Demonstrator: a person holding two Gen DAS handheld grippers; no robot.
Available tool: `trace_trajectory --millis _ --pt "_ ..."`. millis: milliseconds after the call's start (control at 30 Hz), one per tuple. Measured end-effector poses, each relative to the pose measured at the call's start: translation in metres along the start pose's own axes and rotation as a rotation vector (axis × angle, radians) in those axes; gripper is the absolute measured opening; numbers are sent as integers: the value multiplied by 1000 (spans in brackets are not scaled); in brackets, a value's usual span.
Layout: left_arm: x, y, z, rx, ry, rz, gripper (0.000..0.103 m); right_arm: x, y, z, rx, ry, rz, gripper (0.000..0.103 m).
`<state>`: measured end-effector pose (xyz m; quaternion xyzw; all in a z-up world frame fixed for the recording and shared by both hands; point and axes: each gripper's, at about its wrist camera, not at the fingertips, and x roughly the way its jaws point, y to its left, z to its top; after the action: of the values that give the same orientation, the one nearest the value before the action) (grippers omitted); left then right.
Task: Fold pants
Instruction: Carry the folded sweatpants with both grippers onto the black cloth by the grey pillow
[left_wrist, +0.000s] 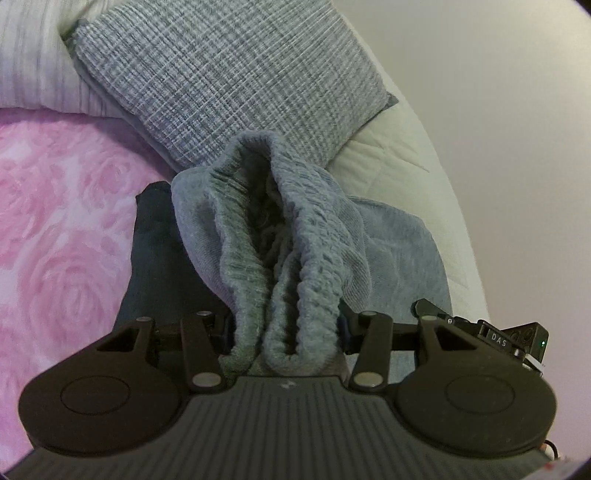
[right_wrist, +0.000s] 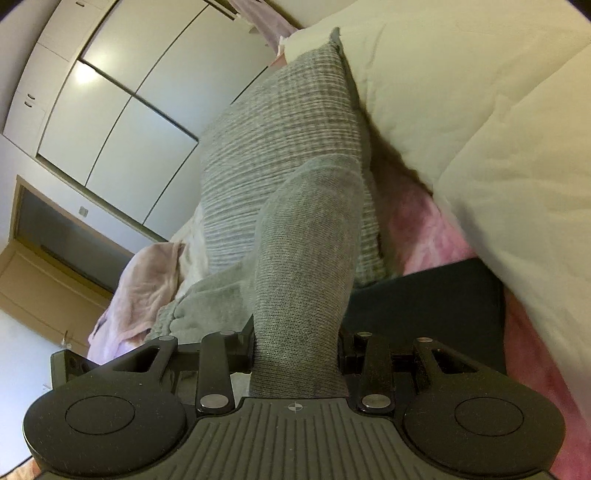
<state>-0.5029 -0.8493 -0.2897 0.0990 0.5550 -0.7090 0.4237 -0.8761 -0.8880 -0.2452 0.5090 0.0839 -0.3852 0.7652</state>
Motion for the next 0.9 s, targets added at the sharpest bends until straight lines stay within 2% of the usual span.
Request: trace_trajectory --millis 367,567,700,800,900 --pt "62 53 10 -3 61 17 45 50 -58 -6 0 30 -63 34" --pt "74 69 -1 16 51 -19 45 56 -80 -12 14 32 -84 34" --pt "77 74 -21 49 41 -3 46 60 -95 -27 1 29 -124 34" --pt "81 78 -24 81 28 20 49 61 -102 -35 7 14 -147 35" --pt "76 66 -24 136 7 22 47 58 -97 -38 -28 -10 -160 35"
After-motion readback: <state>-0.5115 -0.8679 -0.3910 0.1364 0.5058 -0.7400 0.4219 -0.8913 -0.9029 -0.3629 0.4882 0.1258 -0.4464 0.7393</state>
